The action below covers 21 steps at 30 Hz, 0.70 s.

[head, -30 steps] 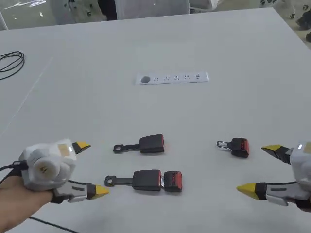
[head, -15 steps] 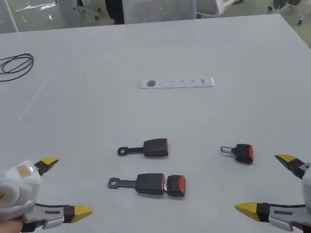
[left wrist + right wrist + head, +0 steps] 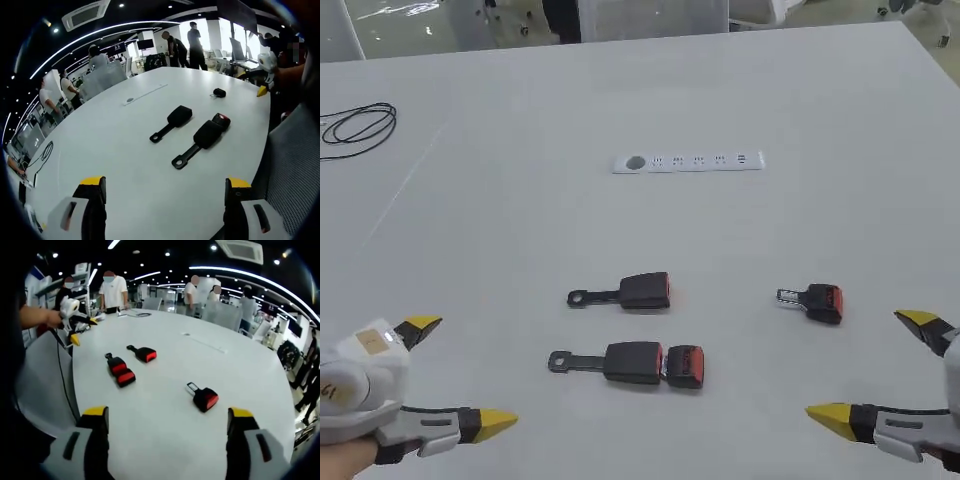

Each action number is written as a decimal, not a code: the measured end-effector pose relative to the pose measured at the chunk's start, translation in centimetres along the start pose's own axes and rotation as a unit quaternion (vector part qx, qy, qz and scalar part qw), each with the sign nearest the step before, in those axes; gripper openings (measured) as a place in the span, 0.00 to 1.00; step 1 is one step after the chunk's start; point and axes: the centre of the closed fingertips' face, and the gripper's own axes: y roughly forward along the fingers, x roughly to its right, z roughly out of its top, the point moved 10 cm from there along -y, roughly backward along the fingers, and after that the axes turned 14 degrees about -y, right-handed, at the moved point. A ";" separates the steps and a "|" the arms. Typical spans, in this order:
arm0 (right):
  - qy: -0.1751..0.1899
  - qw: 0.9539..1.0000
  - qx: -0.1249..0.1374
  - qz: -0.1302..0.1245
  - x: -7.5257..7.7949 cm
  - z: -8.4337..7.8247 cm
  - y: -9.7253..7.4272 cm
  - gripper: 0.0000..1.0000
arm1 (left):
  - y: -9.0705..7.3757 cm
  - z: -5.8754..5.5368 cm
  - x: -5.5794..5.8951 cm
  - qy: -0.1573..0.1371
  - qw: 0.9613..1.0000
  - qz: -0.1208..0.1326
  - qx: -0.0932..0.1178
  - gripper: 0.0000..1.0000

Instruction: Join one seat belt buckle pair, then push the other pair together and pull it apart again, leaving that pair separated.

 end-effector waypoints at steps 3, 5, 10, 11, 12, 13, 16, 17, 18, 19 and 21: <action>0.001 1.000 0.002 -0.003 0.0 0.0 -0.3 1.00 | -0.1 -0.1 0.1 -0.002 1.000 0.001 0.001 1.00; 0.000 1.000 0.002 -0.005 -0.1 0.1 -0.4 1.00 | -0.1 -0.1 0.1 -0.002 1.000 0.001 0.002 1.00; 0.000 1.000 0.005 -0.007 -0.4 0.4 -0.6 1.00 | -0.2 0.0 0.5 0.001 1.000 0.000 0.001 1.00; -0.001 1.000 0.005 -0.007 -0.6 0.4 -0.6 1.00 | -0.2 0.0 0.5 0.001 1.000 0.000 0.002 1.00; -0.003 1.000 0.005 -0.006 -0.7 0.5 -0.7 1.00 | -0.2 0.0 0.6 0.001 1.000 0.000 0.002 1.00; -0.004 1.000 0.004 -0.006 -0.7 0.5 -0.7 1.00 | -0.2 0.0 0.6 0.001 1.000 0.000 0.003 1.00; -0.006 1.000 0.004 -0.006 -0.7 0.5 -0.8 1.00 | -0.4 0.1 0.6 0.002 1.000 0.001 0.004 1.00; -0.006 1.000 0.004 -0.006 -0.7 0.5 -0.9 1.00 | -0.4 0.1 0.7 0.002 1.000 0.002 0.005 1.00; -0.006 1.000 0.004 -0.007 -0.7 0.5 -1.0 1.00 | -0.5 0.1 0.7 0.002 1.000 0.002 0.005 1.00; -0.006 1.000 0.004 -0.008 -0.7 0.4 -1.0 1.00 | -0.5 0.1 0.7 0.002 1.000 0.003 0.007 1.00; -0.004 1.000 0.004 -0.008 -0.8 0.5 -1.1 1.00 | -0.6 0.0 0.8 0.001 1.000 0.003 0.008 1.00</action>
